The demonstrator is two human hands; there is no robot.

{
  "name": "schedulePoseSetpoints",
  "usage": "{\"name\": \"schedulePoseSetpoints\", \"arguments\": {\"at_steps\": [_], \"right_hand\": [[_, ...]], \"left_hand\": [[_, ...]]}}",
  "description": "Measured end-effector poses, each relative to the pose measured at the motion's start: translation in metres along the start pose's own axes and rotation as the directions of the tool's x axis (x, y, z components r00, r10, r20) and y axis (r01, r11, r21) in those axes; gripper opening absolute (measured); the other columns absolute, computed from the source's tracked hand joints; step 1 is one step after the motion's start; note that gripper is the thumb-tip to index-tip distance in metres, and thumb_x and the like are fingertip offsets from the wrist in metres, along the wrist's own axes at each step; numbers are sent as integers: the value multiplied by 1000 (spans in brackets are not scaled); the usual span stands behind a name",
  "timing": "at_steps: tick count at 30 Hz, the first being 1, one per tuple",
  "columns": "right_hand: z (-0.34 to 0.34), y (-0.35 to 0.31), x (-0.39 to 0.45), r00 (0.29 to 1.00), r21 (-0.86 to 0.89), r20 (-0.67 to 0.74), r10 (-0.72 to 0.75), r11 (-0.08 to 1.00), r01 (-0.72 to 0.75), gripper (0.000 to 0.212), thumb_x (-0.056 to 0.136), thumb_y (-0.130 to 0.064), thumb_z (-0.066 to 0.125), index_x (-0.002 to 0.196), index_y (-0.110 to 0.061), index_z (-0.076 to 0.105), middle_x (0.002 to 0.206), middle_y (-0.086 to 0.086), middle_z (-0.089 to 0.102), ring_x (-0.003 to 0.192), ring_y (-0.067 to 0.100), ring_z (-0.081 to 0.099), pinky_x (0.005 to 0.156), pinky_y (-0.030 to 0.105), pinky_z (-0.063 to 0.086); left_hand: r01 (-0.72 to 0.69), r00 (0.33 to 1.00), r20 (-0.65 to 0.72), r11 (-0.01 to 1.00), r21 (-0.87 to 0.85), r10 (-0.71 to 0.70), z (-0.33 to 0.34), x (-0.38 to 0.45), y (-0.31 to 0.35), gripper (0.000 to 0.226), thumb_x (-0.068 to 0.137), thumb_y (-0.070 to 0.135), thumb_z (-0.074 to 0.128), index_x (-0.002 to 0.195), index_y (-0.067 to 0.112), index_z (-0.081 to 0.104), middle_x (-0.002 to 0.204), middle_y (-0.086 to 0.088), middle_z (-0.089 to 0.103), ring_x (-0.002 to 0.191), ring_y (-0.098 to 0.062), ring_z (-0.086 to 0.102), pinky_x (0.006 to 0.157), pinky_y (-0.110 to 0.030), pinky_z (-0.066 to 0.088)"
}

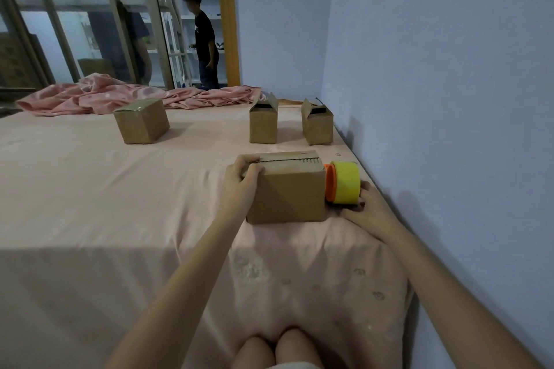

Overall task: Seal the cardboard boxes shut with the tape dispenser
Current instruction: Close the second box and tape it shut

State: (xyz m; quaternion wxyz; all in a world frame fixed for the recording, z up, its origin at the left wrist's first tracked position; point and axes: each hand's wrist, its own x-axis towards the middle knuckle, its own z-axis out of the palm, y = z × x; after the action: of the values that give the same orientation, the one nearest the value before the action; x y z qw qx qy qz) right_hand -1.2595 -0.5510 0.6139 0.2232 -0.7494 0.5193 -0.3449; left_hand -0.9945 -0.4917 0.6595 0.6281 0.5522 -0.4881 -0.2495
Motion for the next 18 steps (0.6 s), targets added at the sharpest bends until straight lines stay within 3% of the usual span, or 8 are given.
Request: {"name": "schedulePoseSetpoints", "arguments": {"at_steps": [3, 6, 8, 11, 15, 18], "right_hand": [[3, -3, 5, 999, -86, -22, -34, 996, 32, 49, 61, -49, 70, 104, -26, 66, 121, 1, 54, 103, 21, 57, 89, 43, 49], [0, -19, 10, 991, 50, -126, -45, 997, 52, 36, 64, -29, 83, 95, -26, 64, 113, 1, 52, 96, 13, 54, 88, 36, 46], [-9, -37, 17, 968, 76, -228, -104, 989, 124, 22, 69, -22, 82, 85, -24, 67, 96, -6, 57, 78, 1, 54, 77, 24, 48], [-30, -75, 19, 927, 153, -349, -136, 968, 200, 15, 73, -26, 78, 77, -27, 64, 68, -12, 63, 61, -8, 56, 56, 5, 40], [-55, -128, 21, 880, 370, -470, -69, 890, 268, 16, 80, -30, 72, 72, -24, 60, 67, -12, 62, 58, -5, 57, 55, 13, 42], [-66, -166, 22, 861, 603, -508, 36, 729, 325, 11, 82, -28, 68, 77, -23, 60, 67, -14, 64, 62, -2, 60, 52, 20, 46]], "left_hand": [[-33, 999, 9, 990, 138, 32, -4, -1, 1, 16, 86, 32, 52, 85, 46, 59, 111, 8, 54, 94, 5, 51, 71, -17, 35], [-146, 988, -2, 924, 355, 157, -7, -1, 4, 16, 88, 28, 50, 91, 37, 63, 121, 8, 53, 108, -10, 51, 82, -27, 38], [-247, 961, 31, 798, 549, 276, -8, 0, 6, 20, 91, 22, 47, 101, 23, 64, 123, 3, 55, 113, -19, 48, 91, -31, 34], [-368, 906, 141, 577, 729, 399, -8, 2, 10, 21, 94, 17, 43, 104, 11, 60, 108, -3, 62, 105, -25, 51, 90, -30, 30], [-426, 872, 225, 448, 786, 435, -7, 4, 18, 19, 95, 15, 43, 95, 2, 56, 102, -11, 60, 102, -30, 48, 85, -36, 34], [-441, 862, 288, 336, 832, 417, -6, 7, 22, 20, 94, 16, 41, 94, 1, 54, 102, -15, 54, 97, -31, 45, 82, -37, 34]]}}
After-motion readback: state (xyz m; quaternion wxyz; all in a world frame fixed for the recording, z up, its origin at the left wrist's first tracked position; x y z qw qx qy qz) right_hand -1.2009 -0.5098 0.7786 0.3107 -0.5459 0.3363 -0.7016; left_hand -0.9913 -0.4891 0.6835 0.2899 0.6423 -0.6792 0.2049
